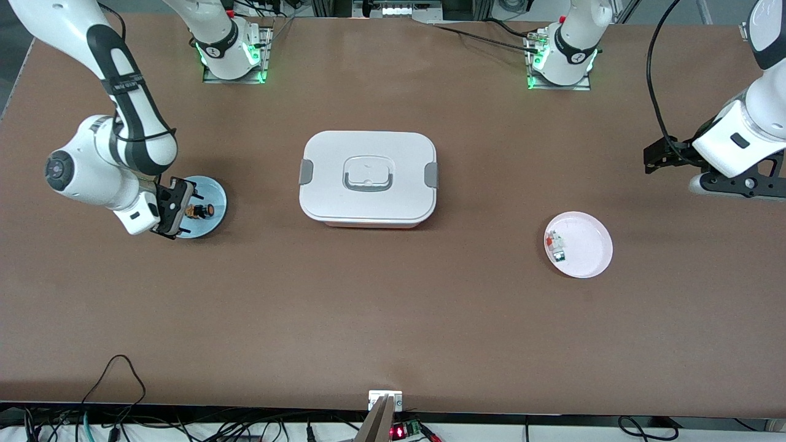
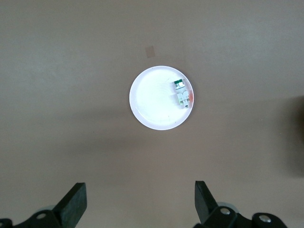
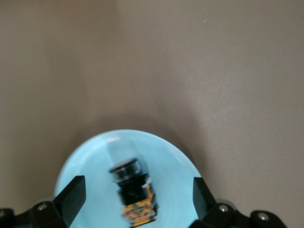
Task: Transfer orange switch to right arm and place
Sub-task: 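Lower the switch onto the blue plate and open the right gripper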
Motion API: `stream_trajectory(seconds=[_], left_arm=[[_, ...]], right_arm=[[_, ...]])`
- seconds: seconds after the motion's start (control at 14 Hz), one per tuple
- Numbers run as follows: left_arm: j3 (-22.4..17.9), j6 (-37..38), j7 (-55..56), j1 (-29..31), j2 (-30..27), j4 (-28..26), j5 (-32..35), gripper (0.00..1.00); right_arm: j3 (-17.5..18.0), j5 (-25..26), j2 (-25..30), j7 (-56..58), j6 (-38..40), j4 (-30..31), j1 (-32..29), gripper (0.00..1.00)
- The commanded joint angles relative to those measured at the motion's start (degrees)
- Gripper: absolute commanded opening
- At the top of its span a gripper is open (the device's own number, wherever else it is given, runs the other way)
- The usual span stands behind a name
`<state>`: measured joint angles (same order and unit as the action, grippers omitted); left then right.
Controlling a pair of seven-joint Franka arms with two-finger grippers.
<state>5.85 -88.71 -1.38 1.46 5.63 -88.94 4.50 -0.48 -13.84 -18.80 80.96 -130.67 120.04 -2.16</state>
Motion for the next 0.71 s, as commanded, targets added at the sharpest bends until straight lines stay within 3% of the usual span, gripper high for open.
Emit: stream_trajectory(seconds=[0.0, 0.43, 0.64], left_arm=[[-0.2, 0.6, 0.5, -0.2, -0.7, -0.4, -0.7, 1.00], [-0.2, 0.6, 0.5, -0.2, -0.7, -0.4, -0.7, 1.00], [-0.2, 0.6, 0.5, -0.2, -0.7, -0.4, -0.7, 1.00]], right_arm=[[-0.1, 0.7, 1.7, -10.9, 6.4, -3.9, 1.0, 1.00], [0.0, 5.0, 8.6, -44.0, 12.6, -6.0, 5.1, 1.00], [-0.1, 6.2, 10.0, -58.8, 19.3, -10.9, 5.5, 1.00]])
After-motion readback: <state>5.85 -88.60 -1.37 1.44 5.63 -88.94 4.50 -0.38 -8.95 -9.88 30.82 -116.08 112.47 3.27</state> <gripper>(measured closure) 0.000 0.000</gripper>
